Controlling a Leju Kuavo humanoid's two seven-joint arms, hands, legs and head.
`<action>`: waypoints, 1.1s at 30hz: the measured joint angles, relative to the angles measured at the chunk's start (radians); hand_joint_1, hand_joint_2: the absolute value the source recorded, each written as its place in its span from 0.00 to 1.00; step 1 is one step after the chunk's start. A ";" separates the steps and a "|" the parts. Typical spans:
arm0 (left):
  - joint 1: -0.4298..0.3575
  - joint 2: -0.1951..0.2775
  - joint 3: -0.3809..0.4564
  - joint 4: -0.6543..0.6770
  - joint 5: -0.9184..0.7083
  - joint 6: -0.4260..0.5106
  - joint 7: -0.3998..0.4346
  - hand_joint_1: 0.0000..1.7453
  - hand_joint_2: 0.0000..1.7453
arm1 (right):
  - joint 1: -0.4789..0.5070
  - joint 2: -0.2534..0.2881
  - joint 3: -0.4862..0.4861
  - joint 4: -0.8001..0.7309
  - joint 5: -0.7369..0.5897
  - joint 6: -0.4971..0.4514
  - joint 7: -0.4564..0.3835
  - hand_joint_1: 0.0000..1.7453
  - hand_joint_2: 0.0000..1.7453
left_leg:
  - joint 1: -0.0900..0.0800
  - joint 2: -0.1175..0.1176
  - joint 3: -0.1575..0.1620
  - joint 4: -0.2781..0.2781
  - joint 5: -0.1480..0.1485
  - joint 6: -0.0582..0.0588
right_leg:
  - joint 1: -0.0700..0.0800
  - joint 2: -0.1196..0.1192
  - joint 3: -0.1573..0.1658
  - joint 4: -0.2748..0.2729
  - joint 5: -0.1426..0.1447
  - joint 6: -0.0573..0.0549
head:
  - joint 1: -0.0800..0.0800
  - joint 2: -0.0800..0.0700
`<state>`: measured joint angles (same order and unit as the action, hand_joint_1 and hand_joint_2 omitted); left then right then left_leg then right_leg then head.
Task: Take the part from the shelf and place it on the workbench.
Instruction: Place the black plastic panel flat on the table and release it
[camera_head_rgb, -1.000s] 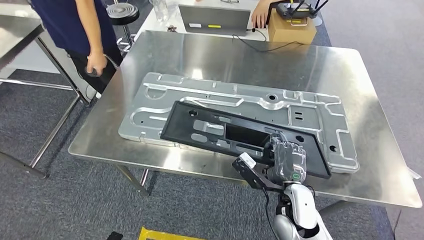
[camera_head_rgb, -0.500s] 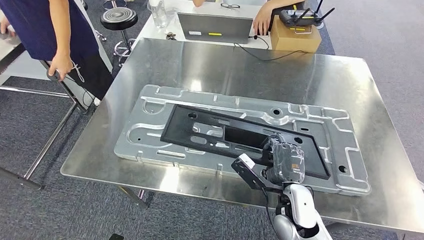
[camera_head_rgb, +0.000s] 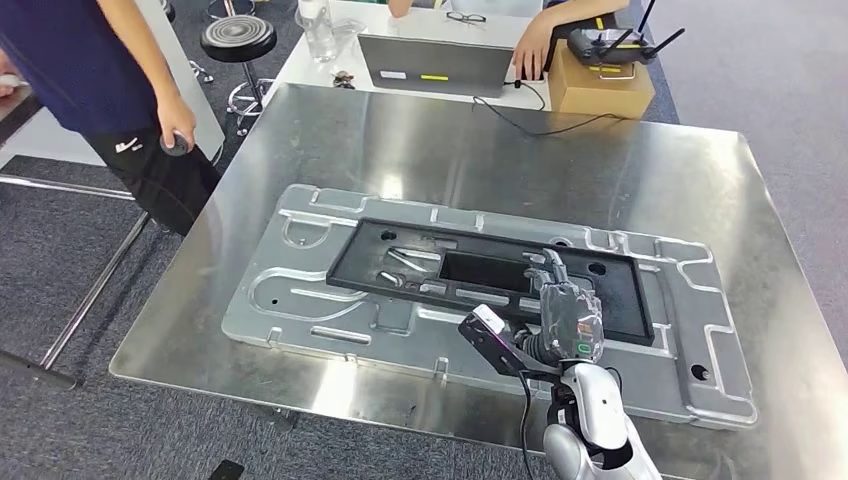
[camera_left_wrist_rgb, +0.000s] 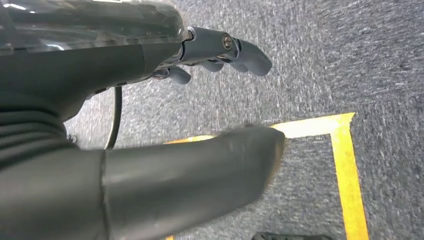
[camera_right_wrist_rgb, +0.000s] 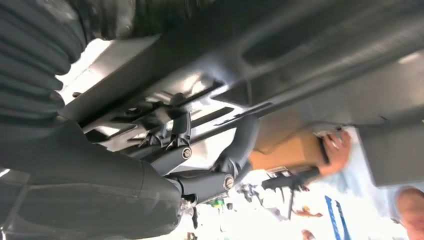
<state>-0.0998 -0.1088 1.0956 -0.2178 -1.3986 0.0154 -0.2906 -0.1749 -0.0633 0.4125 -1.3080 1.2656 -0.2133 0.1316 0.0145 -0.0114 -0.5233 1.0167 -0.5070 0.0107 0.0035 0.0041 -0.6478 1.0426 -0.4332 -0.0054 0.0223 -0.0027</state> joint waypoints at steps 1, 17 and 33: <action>-0.001 0.000 0.000 0.000 0.003 0.001 -0.003 0.00 0.00 | 0.000 0.000 0.000 0.000 -0.002 0.000 0.000 0.00 0.00 | -0.001 0.001 0.002 0.003 -0.001 -0.006 | -0.002 0.001 0.005 -0.006 0.005 -0.005 | 0.000 0.000; 0.002 0.003 0.000 0.001 0.021 -0.023 -0.013 0.00 0.00 | -0.006 0.001 -0.002 0.011 -0.011 0.002 -0.010 0.00 0.00 | 0.003 0.006 -0.075 0.020 0.049 0.000 | -0.006 0.003 0.028 0.007 -0.021 0.002 | 0.000 0.000; 0.002 0.000 0.001 0.001 0.026 -0.037 -0.015 0.00 0.00 | -0.012 0.002 -0.005 0.013 -0.012 0.003 -0.017 0.00 0.00 | 0.005 0.010 -0.136 0.005 0.123 -0.017 | -0.004 -0.004 0.145 -0.044 -0.076 -0.011 | 0.000 0.000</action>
<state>-0.0975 -0.1090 1.0964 -0.2167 -1.3724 -0.0216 -0.3051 -0.1872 -0.0615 0.4078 -1.2948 1.2539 -0.2105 0.1142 0.0194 -0.0018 -0.6594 1.0221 -0.3835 -0.0067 -0.0009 0.0006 -0.5030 0.9983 -0.5096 -0.0162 0.0221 -0.0027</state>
